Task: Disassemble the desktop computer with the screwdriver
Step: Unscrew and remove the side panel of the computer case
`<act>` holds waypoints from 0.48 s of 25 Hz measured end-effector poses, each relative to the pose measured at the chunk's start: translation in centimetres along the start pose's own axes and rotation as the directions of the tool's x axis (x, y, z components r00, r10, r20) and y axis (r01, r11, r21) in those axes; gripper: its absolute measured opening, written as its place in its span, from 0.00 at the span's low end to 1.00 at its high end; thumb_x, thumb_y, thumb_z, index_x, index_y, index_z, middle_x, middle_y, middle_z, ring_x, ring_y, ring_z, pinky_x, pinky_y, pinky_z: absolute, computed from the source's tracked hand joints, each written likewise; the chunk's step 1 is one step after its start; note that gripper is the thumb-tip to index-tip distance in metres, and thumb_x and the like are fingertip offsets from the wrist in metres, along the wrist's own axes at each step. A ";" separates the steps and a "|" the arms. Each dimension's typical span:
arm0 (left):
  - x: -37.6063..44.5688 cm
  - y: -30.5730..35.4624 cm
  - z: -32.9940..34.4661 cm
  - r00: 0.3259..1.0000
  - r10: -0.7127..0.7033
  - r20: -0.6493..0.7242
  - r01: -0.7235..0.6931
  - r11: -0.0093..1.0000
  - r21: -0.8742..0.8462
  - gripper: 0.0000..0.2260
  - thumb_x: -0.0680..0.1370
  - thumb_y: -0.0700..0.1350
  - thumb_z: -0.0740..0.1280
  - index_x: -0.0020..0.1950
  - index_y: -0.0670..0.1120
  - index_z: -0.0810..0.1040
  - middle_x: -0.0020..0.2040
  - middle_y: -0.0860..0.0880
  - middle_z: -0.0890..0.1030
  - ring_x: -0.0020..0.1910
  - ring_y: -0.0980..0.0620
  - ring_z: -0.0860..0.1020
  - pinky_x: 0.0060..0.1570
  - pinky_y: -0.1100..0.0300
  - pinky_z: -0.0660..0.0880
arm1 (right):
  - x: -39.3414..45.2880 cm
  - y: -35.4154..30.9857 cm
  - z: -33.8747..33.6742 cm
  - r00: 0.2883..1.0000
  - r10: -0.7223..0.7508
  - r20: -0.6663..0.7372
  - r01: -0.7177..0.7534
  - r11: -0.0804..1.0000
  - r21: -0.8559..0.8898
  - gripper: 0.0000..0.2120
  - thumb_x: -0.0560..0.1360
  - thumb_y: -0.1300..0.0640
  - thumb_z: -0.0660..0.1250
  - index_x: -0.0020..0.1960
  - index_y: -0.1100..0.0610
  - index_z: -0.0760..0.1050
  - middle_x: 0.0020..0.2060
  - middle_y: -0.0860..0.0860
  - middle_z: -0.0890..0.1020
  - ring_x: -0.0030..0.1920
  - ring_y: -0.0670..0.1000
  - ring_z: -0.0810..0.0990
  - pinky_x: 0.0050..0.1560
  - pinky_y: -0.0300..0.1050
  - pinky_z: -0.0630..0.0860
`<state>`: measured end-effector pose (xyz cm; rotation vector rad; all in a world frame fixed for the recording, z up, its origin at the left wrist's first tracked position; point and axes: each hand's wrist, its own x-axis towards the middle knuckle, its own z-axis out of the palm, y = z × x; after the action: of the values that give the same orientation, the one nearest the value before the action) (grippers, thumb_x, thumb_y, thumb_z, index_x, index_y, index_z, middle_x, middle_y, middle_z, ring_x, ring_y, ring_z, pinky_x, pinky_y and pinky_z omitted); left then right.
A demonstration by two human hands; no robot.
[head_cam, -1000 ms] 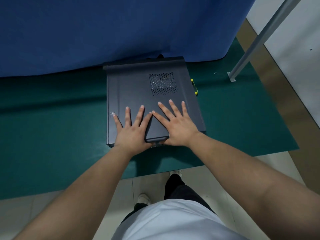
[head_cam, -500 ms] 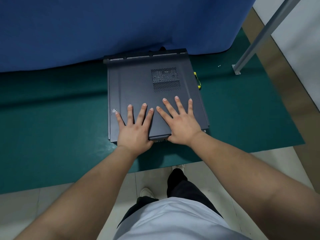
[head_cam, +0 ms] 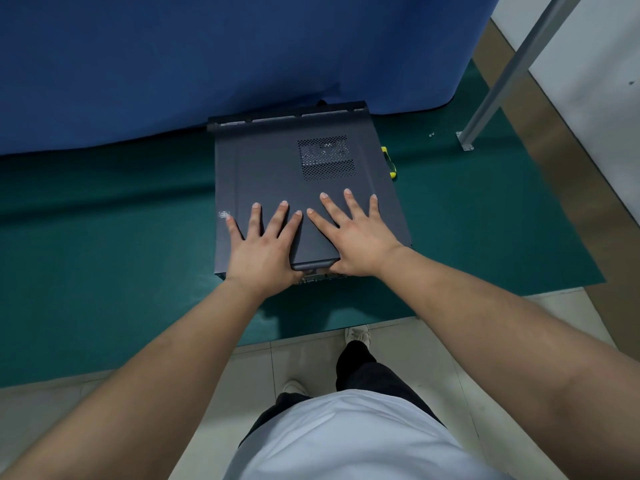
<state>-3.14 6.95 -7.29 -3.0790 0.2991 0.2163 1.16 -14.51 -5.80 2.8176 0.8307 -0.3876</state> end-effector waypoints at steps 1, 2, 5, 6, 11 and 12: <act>-0.1 -0.2 -0.4 1.000 0.003 0.000 -0.003 1.000 -0.009 0.51 0.69 0.77 0.63 0.83 0.58 0.42 0.85 0.53 0.47 0.82 0.36 0.47 0.72 0.23 0.47 | -0.1 0.0 -0.5 1.000 -0.002 0.001 0.002 1.000 0.003 0.54 0.72 0.26 0.64 0.82 0.44 0.34 0.83 0.52 0.39 0.81 0.68 0.42 0.72 0.81 0.49; -0.1 -0.3 -0.9 1.000 0.005 0.002 -0.005 1.000 -0.025 0.50 0.69 0.76 0.62 0.83 0.58 0.43 0.85 0.54 0.47 0.82 0.36 0.47 0.73 0.24 0.47 | -0.3 -0.1 -1.1 1.000 -0.001 -0.003 0.001 1.000 0.001 0.53 0.72 0.24 0.62 0.82 0.43 0.34 0.83 0.52 0.40 0.81 0.68 0.42 0.72 0.81 0.49; 0.0 -0.6 -2.7 1.000 0.008 -0.004 -0.008 0.998 -0.068 0.48 0.70 0.73 0.62 0.83 0.60 0.44 0.85 0.55 0.48 0.83 0.38 0.48 0.73 0.25 0.49 | -1.2 1.1 -3.3 0.999 -0.034 -0.021 0.035 0.999 0.024 0.53 0.68 0.17 0.55 0.83 0.41 0.40 0.83 0.47 0.43 0.82 0.61 0.44 0.76 0.75 0.48; 0.1 -0.7 -3.4 1.000 0.007 -0.003 -0.007 0.997 -0.079 0.47 0.70 0.73 0.63 0.83 0.60 0.45 0.85 0.56 0.49 0.83 0.38 0.49 0.73 0.25 0.49 | -1.7 2.2 -4.4 0.999 -0.045 -0.010 0.046 0.996 0.076 0.55 0.64 0.14 0.50 0.83 0.41 0.44 0.83 0.45 0.45 0.83 0.57 0.45 0.78 0.70 0.48; 0.2 -1.1 -6.0 1.000 0.005 0.016 -0.003 0.992 -0.128 0.44 0.70 0.70 0.62 0.82 0.63 0.47 0.84 0.58 0.51 0.83 0.41 0.51 0.74 0.26 0.49 | -2.7 9.6 -7.4 0.943 0.329 0.051 -0.268 0.659 0.702 0.39 0.77 0.30 0.63 0.80 0.51 0.64 0.77 0.47 0.68 0.75 0.51 0.68 0.75 0.45 0.63; 0.2 -1.1 -6.3 1.000 0.006 0.023 -0.003 0.991 -0.132 0.43 0.71 0.70 0.62 0.82 0.63 0.48 0.84 0.58 0.51 0.83 0.40 0.51 0.74 0.26 0.49 | -2.7 10.6 -7.2 0.893 0.415 0.172 -0.358 0.427 0.831 0.34 0.79 0.40 0.68 0.79 0.54 0.64 0.72 0.48 0.73 0.68 0.51 0.76 0.68 0.45 0.70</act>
<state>-1.93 7.61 -1.04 -3.2039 0.3020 0.2831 6.27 -22.92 2.91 3.7900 -0.1728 -0.8188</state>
